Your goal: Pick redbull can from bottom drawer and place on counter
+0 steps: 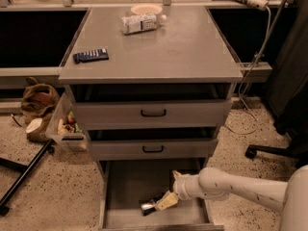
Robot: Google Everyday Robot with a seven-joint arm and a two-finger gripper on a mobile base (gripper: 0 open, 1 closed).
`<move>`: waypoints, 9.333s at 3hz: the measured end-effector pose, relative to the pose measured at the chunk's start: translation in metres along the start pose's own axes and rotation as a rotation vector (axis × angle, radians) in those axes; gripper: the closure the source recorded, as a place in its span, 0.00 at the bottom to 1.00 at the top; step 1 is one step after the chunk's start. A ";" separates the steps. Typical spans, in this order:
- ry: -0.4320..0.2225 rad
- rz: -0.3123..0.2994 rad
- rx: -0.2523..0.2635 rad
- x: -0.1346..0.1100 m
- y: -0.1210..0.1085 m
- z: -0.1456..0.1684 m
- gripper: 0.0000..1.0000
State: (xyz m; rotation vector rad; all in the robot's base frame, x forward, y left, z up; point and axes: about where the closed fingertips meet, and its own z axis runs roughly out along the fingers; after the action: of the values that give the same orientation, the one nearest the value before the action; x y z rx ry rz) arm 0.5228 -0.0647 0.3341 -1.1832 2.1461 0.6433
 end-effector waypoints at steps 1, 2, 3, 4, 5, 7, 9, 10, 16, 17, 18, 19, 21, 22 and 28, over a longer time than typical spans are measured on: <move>0.018 0.032 0.053 0.013 -0.019 0.027 0.00; -0.001 0.036 0.162 0.025 -0.042 0.060 0.00; 0.035 -0.022 0.254 0.031 -0.059 0.079 0.00; 0.103 -0.120 0.291 0.040 -0.064 0.086 0.00; 0.168 -0.213 0.274 0.043 -0.074 0.088 0.00; 0.251 -0.267 0.106 0.062 -0.078 0.108 0.00; 0.113 -0.233 -0.035 0.077 -0.099 0.127 0.00; 0.041 -0.218 -0.115 0.080 -0.101 0.125 0.00; 0.146 -0.105 -0.324 0.156 -0.071 0.145 0.00; 0.142 -0.113 -0.348 0.153 -0.065 0.149 0.00; 0.119 -0.172 -0.390 0.137 -0.047 0.165 0.00; 0.098 -0.268 -0.402 0.112 -0.030 0.173 0.00; 0.120 -0.339 -0.401 0.102 -0.008 0.180 0.00; 0.113 -0.302 -0.397 0.120 -0.014 0.181 0.00; -0.066 -0.389 -0.159 0.015 -0.070 0.035 1.00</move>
Offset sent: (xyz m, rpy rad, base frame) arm 0.0825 0.0021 -0.1011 -0.1018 -0.2061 -0.2763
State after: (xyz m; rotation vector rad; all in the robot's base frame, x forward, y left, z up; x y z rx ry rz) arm 0.5865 -0.0845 0.2898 -1.5879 1.7649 0.6729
